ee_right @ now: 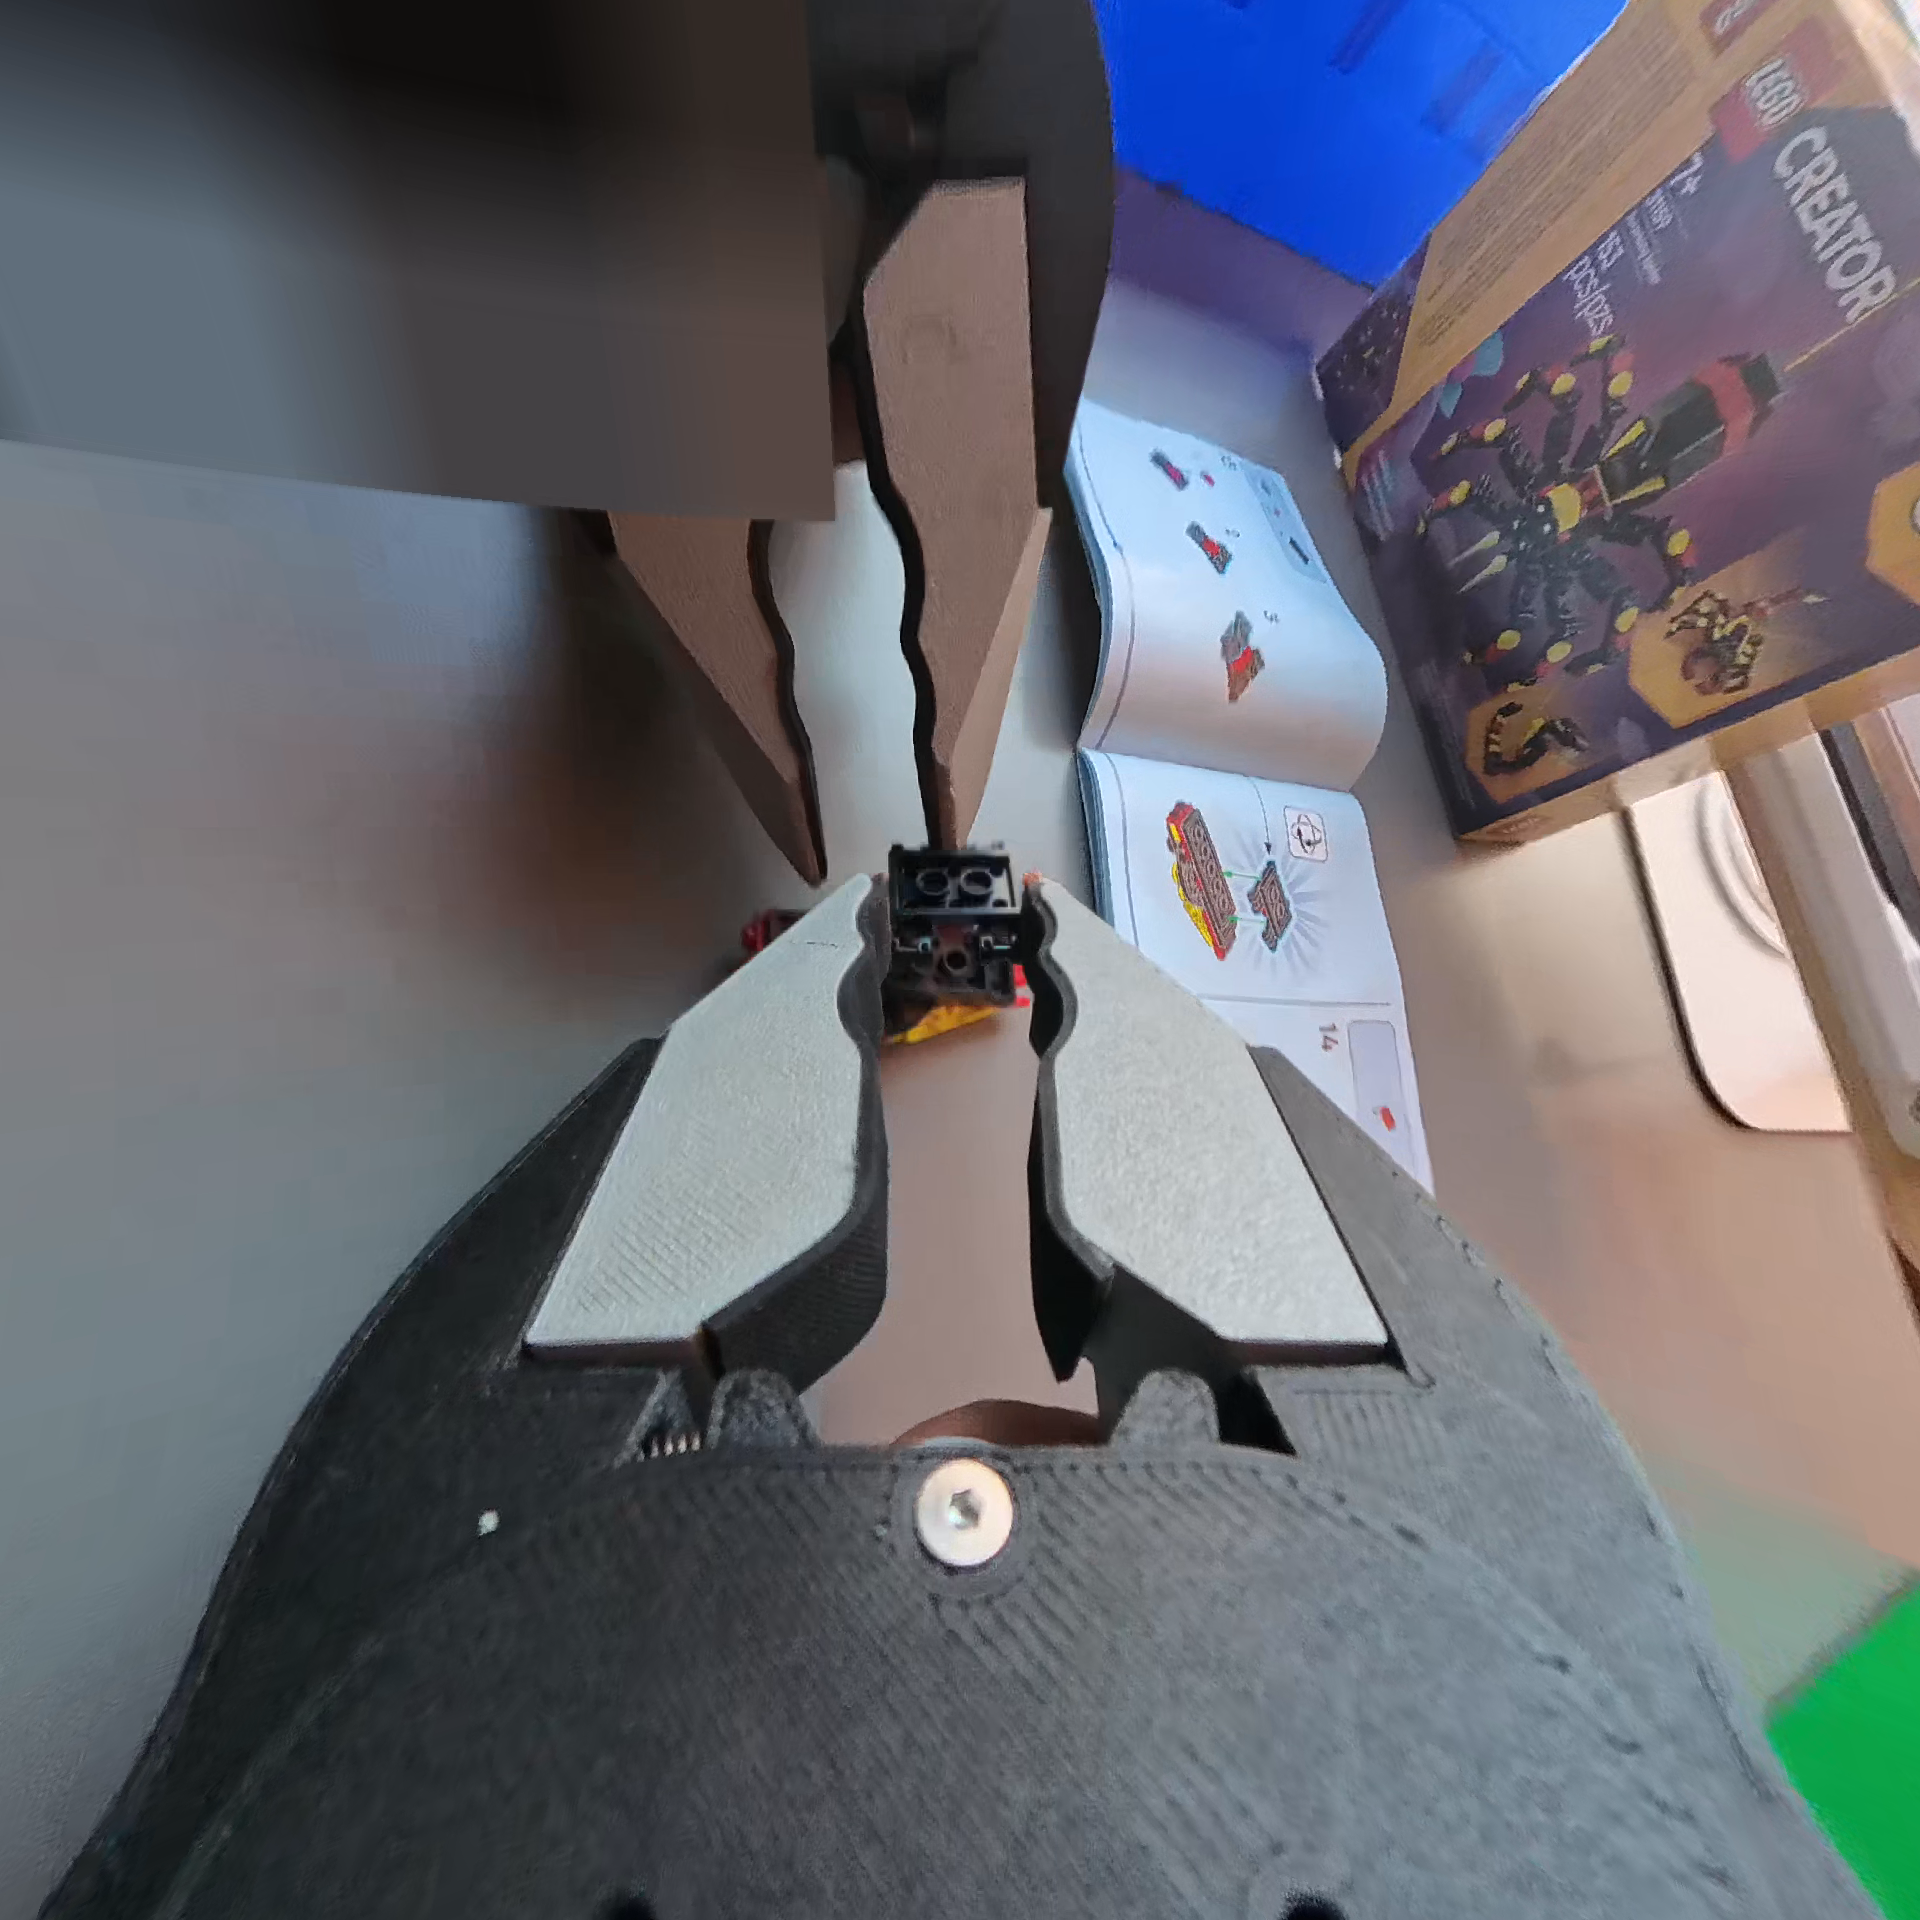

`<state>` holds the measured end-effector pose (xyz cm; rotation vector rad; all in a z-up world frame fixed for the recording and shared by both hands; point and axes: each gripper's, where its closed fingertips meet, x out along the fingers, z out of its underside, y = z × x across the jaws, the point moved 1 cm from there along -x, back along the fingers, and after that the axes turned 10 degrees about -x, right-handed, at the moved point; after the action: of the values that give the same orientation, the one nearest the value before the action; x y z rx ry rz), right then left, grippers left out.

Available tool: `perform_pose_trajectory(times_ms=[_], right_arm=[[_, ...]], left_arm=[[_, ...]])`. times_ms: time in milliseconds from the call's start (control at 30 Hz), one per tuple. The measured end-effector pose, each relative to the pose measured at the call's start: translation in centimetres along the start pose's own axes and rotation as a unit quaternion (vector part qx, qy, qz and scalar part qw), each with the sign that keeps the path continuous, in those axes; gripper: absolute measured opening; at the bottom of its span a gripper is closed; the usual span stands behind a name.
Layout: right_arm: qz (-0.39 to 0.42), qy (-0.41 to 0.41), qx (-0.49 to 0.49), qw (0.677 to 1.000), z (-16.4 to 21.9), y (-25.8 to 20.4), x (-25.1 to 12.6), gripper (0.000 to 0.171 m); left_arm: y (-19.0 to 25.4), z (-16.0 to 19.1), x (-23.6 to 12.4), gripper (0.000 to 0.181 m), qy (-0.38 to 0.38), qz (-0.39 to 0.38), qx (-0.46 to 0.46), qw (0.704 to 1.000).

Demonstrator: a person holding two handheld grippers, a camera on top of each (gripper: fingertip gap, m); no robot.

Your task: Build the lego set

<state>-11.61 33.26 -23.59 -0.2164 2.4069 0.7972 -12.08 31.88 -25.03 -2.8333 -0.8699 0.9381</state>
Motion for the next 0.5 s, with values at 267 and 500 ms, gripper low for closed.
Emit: perform_pose_trajectory(times_ms=[267,500], right_arm=[[-0.027,0.006,0.017,0.999,0.7,-0.4,0.4,0.021],[-0.049,0.066,0.082,0.993,1.0,0.6,-0.1,0.021]], left_arm=[[-0.2,-0.3,0.0,0.015,0.006,0.000,-0.011,1.000],[-0.4,0.0,-0.2,0.023,0.003,0.006,-0.027,1.000]])
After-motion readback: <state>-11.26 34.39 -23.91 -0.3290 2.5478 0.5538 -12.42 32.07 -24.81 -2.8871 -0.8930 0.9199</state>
